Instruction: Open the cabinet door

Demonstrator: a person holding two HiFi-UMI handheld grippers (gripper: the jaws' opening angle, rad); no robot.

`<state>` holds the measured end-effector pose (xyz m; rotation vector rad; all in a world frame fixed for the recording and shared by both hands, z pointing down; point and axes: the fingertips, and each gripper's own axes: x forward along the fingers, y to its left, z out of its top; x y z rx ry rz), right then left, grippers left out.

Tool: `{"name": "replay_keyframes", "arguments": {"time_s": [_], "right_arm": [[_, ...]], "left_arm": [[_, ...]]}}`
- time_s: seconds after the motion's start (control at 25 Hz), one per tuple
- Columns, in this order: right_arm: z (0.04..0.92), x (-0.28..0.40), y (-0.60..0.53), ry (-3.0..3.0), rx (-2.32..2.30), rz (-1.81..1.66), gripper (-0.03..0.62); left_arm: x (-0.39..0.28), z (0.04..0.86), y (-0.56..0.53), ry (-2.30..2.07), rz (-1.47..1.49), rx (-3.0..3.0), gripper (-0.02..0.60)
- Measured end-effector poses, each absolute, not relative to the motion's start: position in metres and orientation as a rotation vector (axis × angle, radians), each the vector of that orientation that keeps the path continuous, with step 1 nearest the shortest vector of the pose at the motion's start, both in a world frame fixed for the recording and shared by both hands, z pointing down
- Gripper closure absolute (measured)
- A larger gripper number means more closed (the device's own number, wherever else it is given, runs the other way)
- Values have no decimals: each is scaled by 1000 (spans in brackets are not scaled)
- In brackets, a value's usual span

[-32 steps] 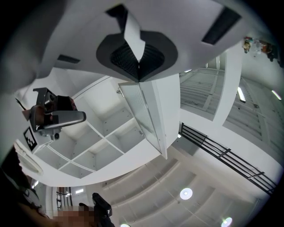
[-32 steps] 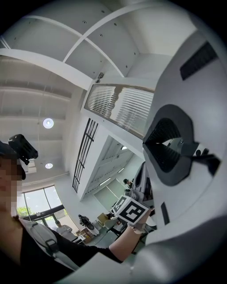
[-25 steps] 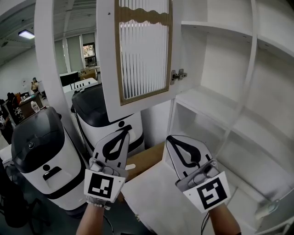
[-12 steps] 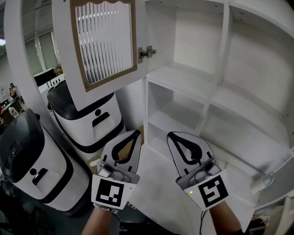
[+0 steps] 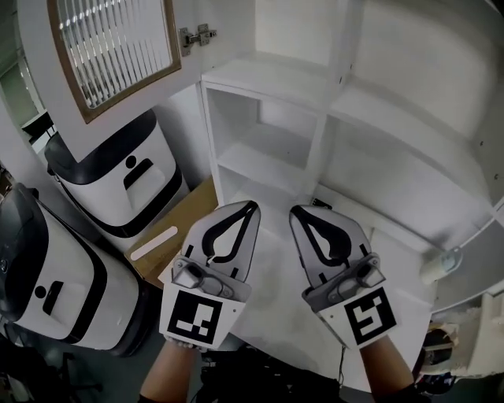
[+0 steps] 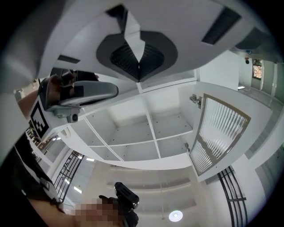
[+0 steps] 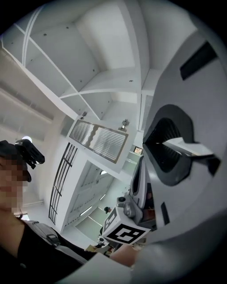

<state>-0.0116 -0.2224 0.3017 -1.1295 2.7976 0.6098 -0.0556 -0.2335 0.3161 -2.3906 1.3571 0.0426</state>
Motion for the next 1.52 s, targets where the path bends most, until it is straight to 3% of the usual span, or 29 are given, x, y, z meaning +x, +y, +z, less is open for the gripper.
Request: {"name": "replay_keyframes", "arguments": {"time_s": [0.6,1.52], "right_arm": [[374,32,-204,2829,-1279,392,591],[410,35,-185,2885,-1295,258,591]], "left_arm": [[-6,385,-210,1242,-50,-2562,580],[-6,419,-192,1273,-98,-2644,580]]}}
